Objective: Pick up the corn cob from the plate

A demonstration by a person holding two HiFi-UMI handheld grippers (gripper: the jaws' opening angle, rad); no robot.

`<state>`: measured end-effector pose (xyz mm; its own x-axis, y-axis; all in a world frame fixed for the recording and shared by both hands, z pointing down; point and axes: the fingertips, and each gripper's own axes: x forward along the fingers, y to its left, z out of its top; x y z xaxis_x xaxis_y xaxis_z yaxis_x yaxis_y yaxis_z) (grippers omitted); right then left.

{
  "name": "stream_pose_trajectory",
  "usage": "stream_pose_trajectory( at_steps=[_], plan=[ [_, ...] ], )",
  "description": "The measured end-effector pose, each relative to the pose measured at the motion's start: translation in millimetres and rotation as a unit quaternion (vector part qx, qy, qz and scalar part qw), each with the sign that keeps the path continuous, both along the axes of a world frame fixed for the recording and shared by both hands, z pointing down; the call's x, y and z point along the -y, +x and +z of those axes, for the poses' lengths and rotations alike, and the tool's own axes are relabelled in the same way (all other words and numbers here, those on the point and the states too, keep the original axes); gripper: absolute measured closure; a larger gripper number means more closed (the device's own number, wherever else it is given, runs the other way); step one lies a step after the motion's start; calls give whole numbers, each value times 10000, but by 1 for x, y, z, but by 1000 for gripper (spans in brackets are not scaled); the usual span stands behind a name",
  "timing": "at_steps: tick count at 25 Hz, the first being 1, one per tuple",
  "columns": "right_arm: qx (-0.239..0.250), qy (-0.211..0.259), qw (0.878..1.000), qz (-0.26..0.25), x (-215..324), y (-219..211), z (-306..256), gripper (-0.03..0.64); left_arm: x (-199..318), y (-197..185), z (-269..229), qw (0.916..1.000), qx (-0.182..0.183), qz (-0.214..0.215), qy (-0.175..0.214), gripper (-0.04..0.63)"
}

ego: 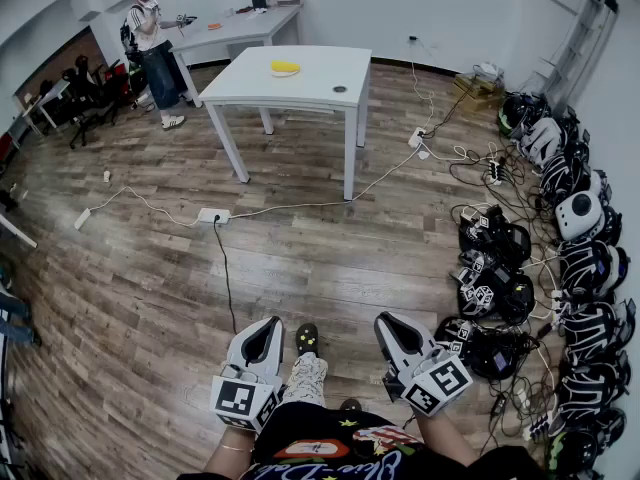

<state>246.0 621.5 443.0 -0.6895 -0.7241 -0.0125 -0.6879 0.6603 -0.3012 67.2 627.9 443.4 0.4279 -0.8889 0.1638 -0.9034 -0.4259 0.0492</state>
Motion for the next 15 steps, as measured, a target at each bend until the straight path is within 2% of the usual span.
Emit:
stream_pose_trajectory(
  at_steps=[6, 11, 15],
  plan=[
    [-62, 150, 9996, -217, 122, -47, -14, 600, 123, -38, -7, 9996, -210, -87, 147, 598],
    [50, 335, 9991, -245, 245, -95, -37, 600, 229, -81, -27, 9989, 146, 88, 431, 598],
    [117, 309, 9987, -399, 321, -148, -35, 598, 297, -123, -23, 9995, -79, -14, 304, 598]
  ],
)
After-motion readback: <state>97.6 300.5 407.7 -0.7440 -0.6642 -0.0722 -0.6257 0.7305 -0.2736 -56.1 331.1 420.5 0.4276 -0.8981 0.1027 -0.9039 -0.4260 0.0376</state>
